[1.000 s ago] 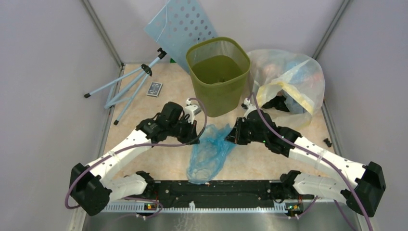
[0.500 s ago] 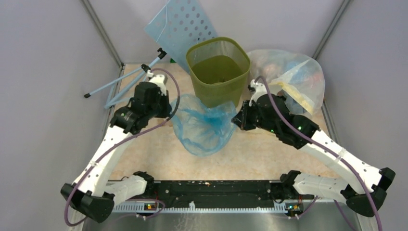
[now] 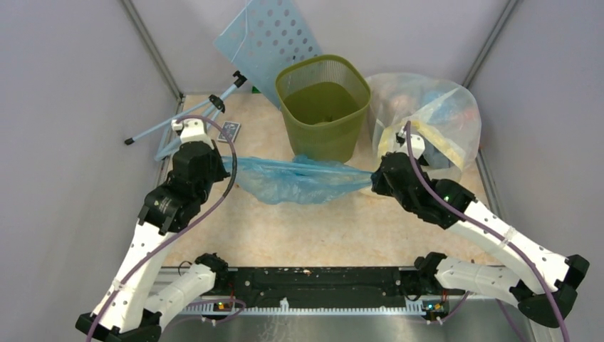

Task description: Put the trash bags into the trash bin

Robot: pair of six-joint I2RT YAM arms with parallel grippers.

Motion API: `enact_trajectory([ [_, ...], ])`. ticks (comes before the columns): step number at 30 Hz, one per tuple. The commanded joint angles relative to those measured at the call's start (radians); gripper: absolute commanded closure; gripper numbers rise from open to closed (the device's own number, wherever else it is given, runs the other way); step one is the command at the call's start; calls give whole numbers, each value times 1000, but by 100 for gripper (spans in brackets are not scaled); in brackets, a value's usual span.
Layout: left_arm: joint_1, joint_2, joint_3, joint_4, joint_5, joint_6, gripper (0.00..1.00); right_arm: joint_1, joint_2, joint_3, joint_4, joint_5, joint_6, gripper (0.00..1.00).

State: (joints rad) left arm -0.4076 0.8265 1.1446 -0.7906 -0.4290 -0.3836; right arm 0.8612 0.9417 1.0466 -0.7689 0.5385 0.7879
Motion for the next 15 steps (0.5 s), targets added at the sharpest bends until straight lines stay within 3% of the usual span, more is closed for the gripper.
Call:
enact_trajectory([
  [1,13,-11,-24,48,-76,-37,100,-4,-29,-29,-31,108,5,100],
  [3,12,-17,-49,114,74,-2,100,-4,-59,-61,74,-2,-115,100],
  [5,12,-40,-85,210,283,33,100,-4,-102,-100,182,-152,-229,93],
  [9,12,-50,-141,351,621,44,100,-4,-188,-170,316,-357,-349,61],
  [12,12,-27,-161,401,774,45,100,-4,-212,-195,338,-394,-401,48],
  [15,11,-8,-185,430,847,19,100,-4,-195,-191,328,-426,-465,42],
])
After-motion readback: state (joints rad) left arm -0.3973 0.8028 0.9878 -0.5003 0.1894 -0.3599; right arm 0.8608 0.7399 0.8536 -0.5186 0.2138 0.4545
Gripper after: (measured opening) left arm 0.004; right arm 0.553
